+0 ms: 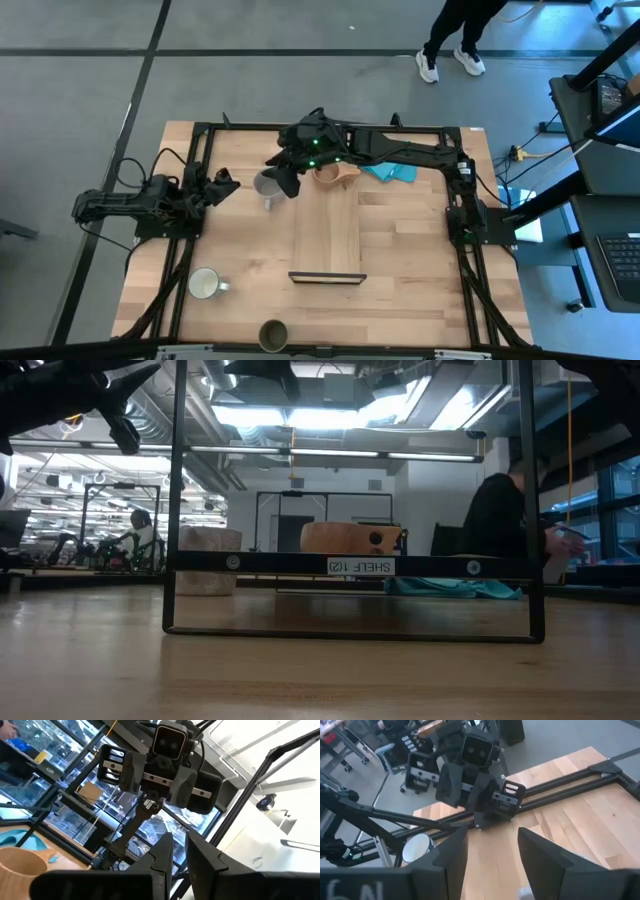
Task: Stack small to large cups/mugs on shelf
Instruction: Put the gray mug on the shelf
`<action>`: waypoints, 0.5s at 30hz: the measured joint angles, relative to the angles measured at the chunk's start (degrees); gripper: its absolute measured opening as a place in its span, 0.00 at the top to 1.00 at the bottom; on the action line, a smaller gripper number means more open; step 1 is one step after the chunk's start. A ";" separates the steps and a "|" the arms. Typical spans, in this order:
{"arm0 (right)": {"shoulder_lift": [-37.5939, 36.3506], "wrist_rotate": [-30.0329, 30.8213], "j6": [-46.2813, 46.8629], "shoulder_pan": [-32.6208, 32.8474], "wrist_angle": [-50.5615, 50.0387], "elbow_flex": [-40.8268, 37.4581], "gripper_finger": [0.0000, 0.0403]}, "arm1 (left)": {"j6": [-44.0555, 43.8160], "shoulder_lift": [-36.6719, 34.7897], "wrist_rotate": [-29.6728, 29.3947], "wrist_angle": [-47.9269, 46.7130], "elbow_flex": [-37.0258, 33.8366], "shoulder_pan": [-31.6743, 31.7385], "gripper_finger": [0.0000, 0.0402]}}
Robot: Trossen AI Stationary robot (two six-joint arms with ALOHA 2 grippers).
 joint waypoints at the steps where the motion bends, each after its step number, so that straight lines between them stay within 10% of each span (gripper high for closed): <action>1: 0.00 0.01 0.59 0.00 0.18 0.00 0.57 | -0.02 0.00 0.00 0.00 0.00 0.01 0.89; 15: 0.00 -0.01 0.62 -0.28 0.92 0.00 0.57 | 1.63 0.00 -0.02 0.28 0.01 -0.01 0.89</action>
